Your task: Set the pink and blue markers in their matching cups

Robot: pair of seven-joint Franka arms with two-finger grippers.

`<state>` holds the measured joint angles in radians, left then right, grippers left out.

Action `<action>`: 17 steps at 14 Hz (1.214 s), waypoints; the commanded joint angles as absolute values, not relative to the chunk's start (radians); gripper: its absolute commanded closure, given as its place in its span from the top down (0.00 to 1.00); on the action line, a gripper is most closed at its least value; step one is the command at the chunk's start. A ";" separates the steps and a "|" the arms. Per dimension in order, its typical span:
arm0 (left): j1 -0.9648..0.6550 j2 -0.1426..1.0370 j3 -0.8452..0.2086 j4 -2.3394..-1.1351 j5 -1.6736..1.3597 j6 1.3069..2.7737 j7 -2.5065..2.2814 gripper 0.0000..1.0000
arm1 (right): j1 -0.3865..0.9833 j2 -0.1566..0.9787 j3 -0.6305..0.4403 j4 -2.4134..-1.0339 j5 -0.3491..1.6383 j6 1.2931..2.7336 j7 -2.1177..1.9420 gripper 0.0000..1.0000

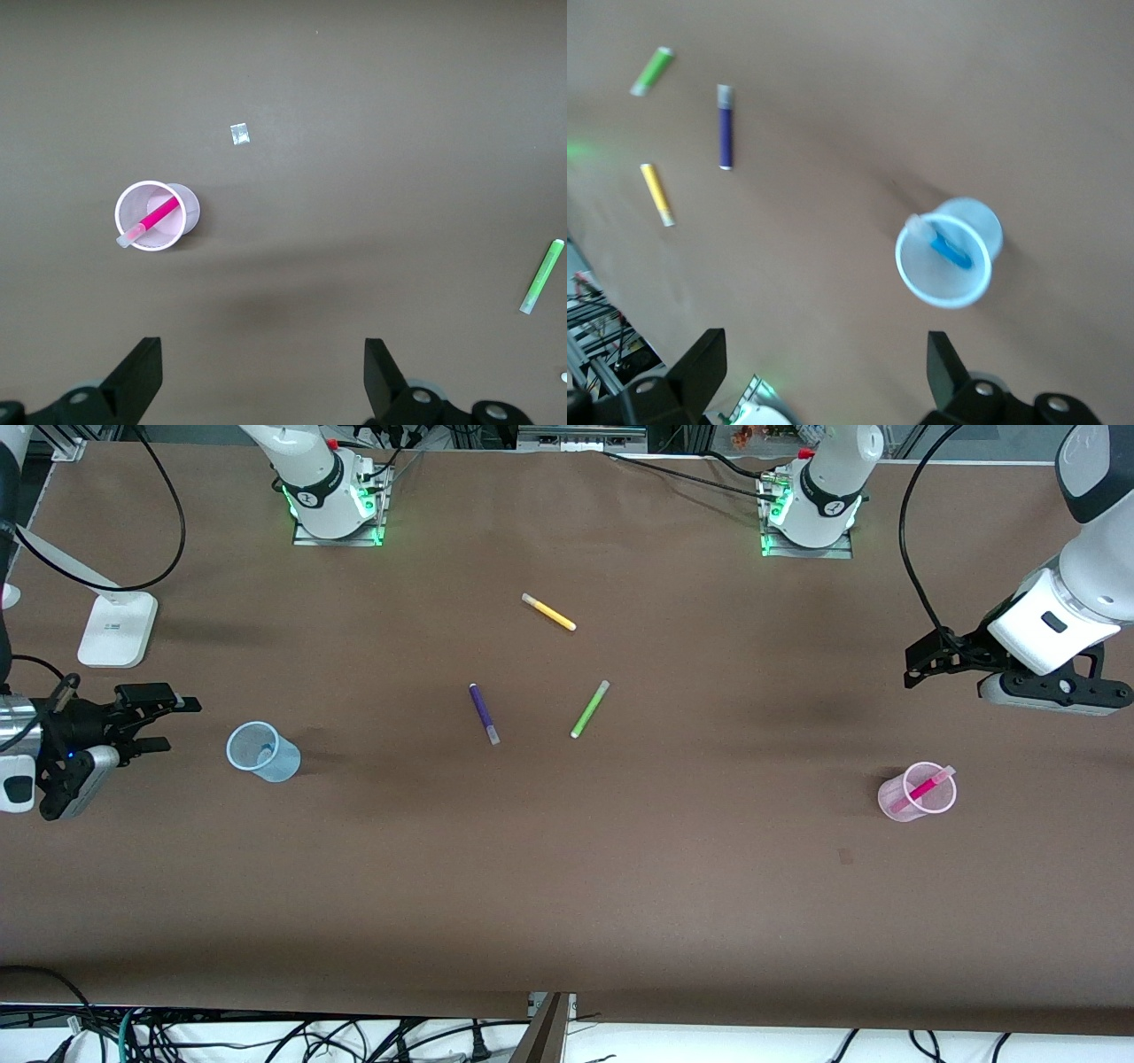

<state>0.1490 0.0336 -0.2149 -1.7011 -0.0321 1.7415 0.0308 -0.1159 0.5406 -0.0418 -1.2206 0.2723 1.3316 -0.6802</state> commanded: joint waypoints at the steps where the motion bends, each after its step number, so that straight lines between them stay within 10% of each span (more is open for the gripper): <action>1: 0.140 0.009 -0.200 -1.713 -0.064 1.729 0.067 1.00 | -0.063 0.488 -0.040 -1.213 0.171 1.295 -0.464 1.00; 17: 0.057 0.006 -0.110 -1.713 -0.063 1.713 0.071 1.00 | 0.086 -0.066 -0.044 -1.683 -0.031 1.457 0.028 1.00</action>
